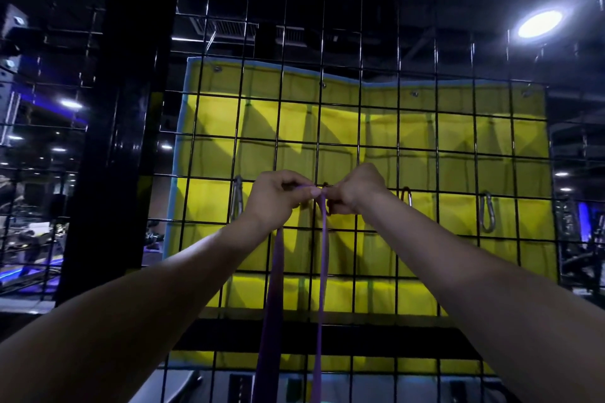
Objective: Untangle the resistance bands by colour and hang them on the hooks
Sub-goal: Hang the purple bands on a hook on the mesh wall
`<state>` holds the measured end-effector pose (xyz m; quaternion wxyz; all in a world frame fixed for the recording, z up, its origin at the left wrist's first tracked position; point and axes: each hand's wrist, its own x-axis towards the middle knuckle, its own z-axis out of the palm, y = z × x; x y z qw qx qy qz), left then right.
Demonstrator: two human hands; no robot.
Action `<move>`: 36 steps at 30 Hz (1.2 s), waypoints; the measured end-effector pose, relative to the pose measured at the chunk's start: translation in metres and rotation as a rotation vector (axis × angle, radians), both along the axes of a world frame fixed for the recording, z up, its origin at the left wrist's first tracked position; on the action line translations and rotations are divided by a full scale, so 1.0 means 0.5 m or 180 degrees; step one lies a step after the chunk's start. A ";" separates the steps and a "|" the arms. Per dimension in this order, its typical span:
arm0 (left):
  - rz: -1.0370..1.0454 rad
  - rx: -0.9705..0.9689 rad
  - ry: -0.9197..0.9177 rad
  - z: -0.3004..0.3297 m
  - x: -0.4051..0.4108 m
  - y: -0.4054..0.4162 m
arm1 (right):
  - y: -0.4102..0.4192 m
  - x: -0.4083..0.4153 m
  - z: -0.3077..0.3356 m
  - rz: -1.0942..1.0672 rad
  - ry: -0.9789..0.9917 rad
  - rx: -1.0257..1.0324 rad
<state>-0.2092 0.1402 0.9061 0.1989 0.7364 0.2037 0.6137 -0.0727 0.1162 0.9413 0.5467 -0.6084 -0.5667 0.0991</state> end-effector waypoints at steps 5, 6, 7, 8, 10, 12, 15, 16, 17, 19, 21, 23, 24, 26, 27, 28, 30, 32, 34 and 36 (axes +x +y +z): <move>0.0060 0.0013 -0.0060 0.006 -0.011 -0.005 | -0.018 -0.008 0.010 0.0130 0.0285 -0.0131; 0.0051 -0.0011 -0.0060 0.007 -0.011 -0.006 | -0.024 -0.009 0.011 0.0246 0.0407 -0.0196; 0.0038 -0.0035 -0.0059 0.008 -0.011 -0.007 | -0.029 -0.010 0.010 0.0353 0.0482 -0.0259; 0.0038 -0.0040 -0.0065 0.010 -0.011 -0.008 | -0.036 -0.012 0.008 0.0430 0.0508 -0.0315; 0.0029 -0.0042 -0.0092 0.013 -0.011 -0.010 | -0.041 -0.012 0.005 0.0598 0.0574 -0.0350; 0.0016 -0.0052 -0.0107 0.017 -0.012 -0.011 | -0.037 -0.010 0.004 0.0655 0.0636 -0.0301; 0.0070 -0.0057 -0.0109 0.022 -0.008 -0.011 | -0.028 -0.004 -0.001 0.0565 0.0536 -0.0214; 0.0083 -0.0055 -0.0134 0.024 -0.006 -0.011 | -0.027 -0.003 -0.002 0.0578 0.0552 -0.0186; 0.0086 -0.0058 -0.0170 0.025 -0.003 -0.012 | -0.027 -0.002 -0.004 0.0609 0.0589 -0.0183; 0.0088 -0.0038 -0.0249 0.028 0.002 -0.012 | -0.029 -0.002 -0.007 0.0686 0.0694 -0.0179; 0.0055 -0.0022 -0.0363 0.029 0.006 -0.007 | -0.026 0.002 -0.007 0.0701 0.0724 -0.0133; -0.0024 -0.0039 -0.0470 0.029 0.009 -0.001 | -0.023 0.004 -0.007 0.0720 0.0739 -0.0125; -0.0089 -0.0060 -0.0509 0.028 0.009 -0.001 | -0.021 0.005 -0.007 0.0736 0.0732 -0.0121; -0.0287 -0.0123 -0.0614 0.028 0.008 -0.002 | -0.017 0.006 -0.008 0.0770 0.0673 -0.0084; -0.0390 -0.0150 -0.0679 0.028 0.007 -0.004 | -0.017 0.007 -0.009 0.0800 0.0649 -0.0047; -0.0439 -0.0167 -0.0704 0.029 0.006 -0.006 | -0.017 0.008 -0.010 0.0833 0.0645 -0.0012; -0.0343 -0.0163 -0.0590 0.035 0.009 -0.011 | -0.015 0.012 -0.012 0.0875 0.0670 0.0029; -0.0296 -0.0260 -0.0477 0.038 0.017 -0.010 | -0.019 0.012 -0.013 0.0949 0.0726 0.0036; -0.0256 -0.0459 -0.0468 0.036 0.025 -0.006 | -0.024 0.011 -0.015 0.0990 0.0772 0.0051; -0.0074 -0.0590 -0.0466 0.032 0.027 0.003 | -0.023 0.013 -0.017 0.0943 0.0752 0.0085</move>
